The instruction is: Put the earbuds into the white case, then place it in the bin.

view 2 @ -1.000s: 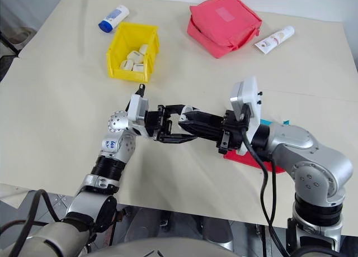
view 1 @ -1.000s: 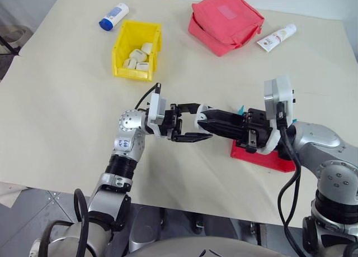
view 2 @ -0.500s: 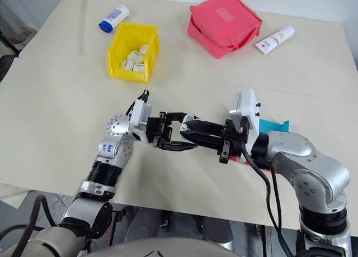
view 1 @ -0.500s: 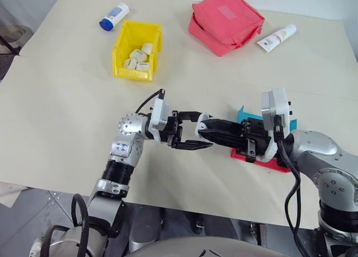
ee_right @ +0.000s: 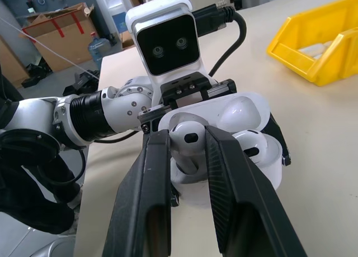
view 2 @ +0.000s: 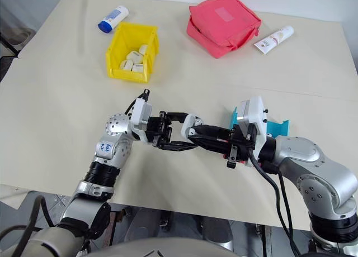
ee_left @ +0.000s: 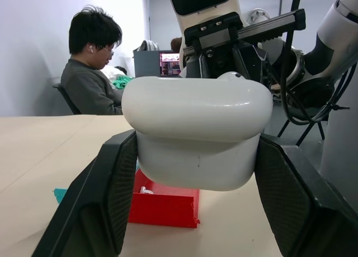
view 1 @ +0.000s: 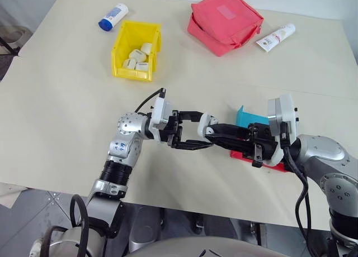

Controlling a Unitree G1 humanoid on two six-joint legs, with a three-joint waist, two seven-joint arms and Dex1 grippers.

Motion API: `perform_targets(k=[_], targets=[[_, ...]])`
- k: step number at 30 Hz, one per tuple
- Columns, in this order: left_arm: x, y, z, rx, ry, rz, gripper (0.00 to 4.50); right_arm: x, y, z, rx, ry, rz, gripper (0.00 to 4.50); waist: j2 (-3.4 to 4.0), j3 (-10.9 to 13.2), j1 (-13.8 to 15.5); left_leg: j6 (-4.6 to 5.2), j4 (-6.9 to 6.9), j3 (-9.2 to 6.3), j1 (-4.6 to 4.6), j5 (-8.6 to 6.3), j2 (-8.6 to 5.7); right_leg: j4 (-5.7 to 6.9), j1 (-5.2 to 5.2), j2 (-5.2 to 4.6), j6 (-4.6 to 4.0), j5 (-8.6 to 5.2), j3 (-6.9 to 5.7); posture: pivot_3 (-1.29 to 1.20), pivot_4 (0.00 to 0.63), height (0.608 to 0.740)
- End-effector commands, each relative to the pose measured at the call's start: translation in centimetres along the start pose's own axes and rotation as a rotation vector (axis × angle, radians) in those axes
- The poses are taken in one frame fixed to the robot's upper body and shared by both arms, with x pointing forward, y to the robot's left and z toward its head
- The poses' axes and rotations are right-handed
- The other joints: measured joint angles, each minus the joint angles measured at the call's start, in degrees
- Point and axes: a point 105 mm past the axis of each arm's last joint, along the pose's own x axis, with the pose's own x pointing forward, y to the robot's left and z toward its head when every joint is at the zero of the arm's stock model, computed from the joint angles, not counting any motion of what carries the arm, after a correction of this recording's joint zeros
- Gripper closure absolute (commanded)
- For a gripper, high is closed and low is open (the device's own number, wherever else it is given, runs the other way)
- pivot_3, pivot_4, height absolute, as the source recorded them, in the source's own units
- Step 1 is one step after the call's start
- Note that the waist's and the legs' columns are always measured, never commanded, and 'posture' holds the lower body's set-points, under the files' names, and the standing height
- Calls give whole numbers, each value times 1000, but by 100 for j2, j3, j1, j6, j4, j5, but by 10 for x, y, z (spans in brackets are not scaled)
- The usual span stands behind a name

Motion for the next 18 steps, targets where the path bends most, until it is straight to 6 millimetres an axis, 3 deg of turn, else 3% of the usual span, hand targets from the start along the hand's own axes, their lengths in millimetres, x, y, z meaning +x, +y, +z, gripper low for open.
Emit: perform_targets(k=[1,9,17,18], targets=[[6,0,26,96,-71,-27,1711,-6,-10,-15,-19,86,-63,3998,0,0,0,0,0,0,0,0,0,0,0,0,0,0,0,0,150,740],[8,-5,29,104,-57,-68,1711,-11,-23,-23,-74,156,-123,3998,0,0,0,0,0,0,0,0,1,0,0,1,0,0,0,0,150,740],[9,-3,28,112,-51,-71,1711,-17,-24,-34,-62,238,-127,3998,0,0,6,0,0,0,0,0,0,-2,1,0,0,0,0,0,150,740],[9,-3,27,113,-48,-72,1711,-17,-23,-32,-67,233,-120,3649,0,0,5,0,0,0,0,0,-1,-3,1,0,0,0,0,0,150,740]])
